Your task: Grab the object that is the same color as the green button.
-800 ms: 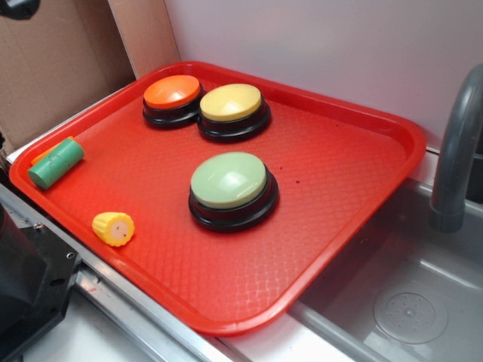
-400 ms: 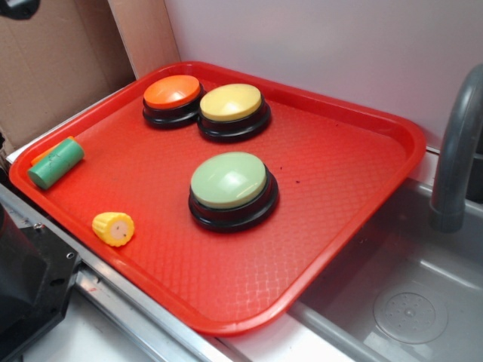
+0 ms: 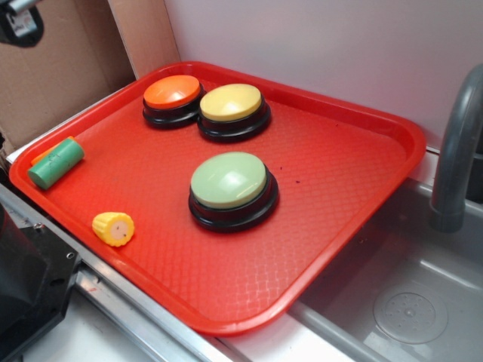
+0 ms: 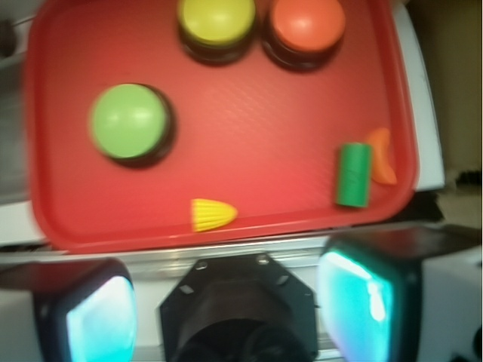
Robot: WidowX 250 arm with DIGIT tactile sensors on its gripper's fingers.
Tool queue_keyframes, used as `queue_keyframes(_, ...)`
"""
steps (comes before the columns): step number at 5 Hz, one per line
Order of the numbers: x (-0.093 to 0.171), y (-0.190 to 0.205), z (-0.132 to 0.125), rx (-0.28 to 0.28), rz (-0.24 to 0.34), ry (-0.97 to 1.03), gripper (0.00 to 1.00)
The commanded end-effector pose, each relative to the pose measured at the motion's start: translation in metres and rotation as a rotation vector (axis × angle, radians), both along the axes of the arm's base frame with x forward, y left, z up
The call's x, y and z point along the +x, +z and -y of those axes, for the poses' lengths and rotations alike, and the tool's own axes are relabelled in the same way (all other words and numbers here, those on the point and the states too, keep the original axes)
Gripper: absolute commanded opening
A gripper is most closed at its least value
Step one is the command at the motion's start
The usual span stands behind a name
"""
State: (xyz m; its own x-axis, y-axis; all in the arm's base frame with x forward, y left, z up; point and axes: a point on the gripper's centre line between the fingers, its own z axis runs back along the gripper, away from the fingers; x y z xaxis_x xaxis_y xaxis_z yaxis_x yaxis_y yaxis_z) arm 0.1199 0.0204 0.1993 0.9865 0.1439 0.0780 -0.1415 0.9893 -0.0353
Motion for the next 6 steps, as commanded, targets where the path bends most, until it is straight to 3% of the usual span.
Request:
queue_keyframes(1,0.013,-0.051,-0.047,-0.019,0.055,0.063,1.00)
queue_keyframes(3,0.013,-0.105,-0.085,0.035,0.045,0.136,1.00)
queue_keyframes(4,0.012,-0.123,-0.099,0.096,0.024,0.171,1.00)
queue_keyframes(6,0.013,-0.156,-0.122,0.164,-0.012,0.171,1.00)
